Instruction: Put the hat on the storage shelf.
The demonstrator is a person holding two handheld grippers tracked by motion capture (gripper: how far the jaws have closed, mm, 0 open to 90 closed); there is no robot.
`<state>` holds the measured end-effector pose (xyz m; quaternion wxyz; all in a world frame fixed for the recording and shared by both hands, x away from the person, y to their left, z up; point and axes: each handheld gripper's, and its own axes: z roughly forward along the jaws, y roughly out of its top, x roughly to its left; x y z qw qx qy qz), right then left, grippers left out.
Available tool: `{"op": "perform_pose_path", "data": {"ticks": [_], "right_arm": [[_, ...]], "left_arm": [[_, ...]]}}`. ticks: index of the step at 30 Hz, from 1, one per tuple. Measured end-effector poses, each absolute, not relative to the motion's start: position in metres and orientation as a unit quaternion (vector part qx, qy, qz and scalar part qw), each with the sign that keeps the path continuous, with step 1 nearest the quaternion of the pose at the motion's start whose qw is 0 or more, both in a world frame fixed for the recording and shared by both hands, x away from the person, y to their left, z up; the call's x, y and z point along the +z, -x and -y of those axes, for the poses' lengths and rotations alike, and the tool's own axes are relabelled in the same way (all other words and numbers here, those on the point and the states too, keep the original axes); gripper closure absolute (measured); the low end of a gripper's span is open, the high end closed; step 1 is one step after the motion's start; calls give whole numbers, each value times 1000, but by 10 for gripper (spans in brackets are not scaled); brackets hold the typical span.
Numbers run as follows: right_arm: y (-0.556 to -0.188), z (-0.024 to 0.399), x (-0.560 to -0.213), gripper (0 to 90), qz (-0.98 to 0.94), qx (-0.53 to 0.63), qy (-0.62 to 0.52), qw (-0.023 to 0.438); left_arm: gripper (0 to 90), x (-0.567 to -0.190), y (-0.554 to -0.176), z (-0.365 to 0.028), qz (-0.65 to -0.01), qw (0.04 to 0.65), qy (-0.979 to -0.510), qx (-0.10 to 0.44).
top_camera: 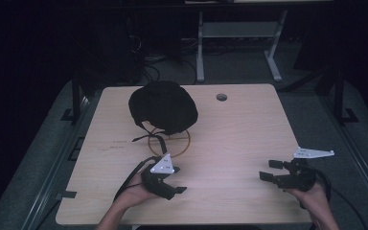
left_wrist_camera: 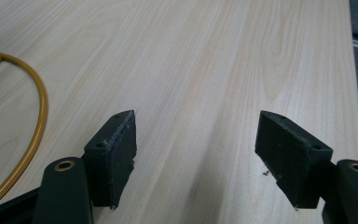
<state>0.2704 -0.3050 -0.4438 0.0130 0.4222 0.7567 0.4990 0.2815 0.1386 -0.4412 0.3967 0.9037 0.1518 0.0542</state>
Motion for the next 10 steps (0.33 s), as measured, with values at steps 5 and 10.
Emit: {"op": "perform_pose_path", "data": {"ticks": [5,10], "right_arm": [[-254,300,-448,167,-758,501,-418,24],[-239,295,-454,167,-743,520,-419,45]], "left_arm": [[290,-440,-281,-138,-151,402,-902,52],[290,-438,-280,-135,-150,416,-896,40]]}}
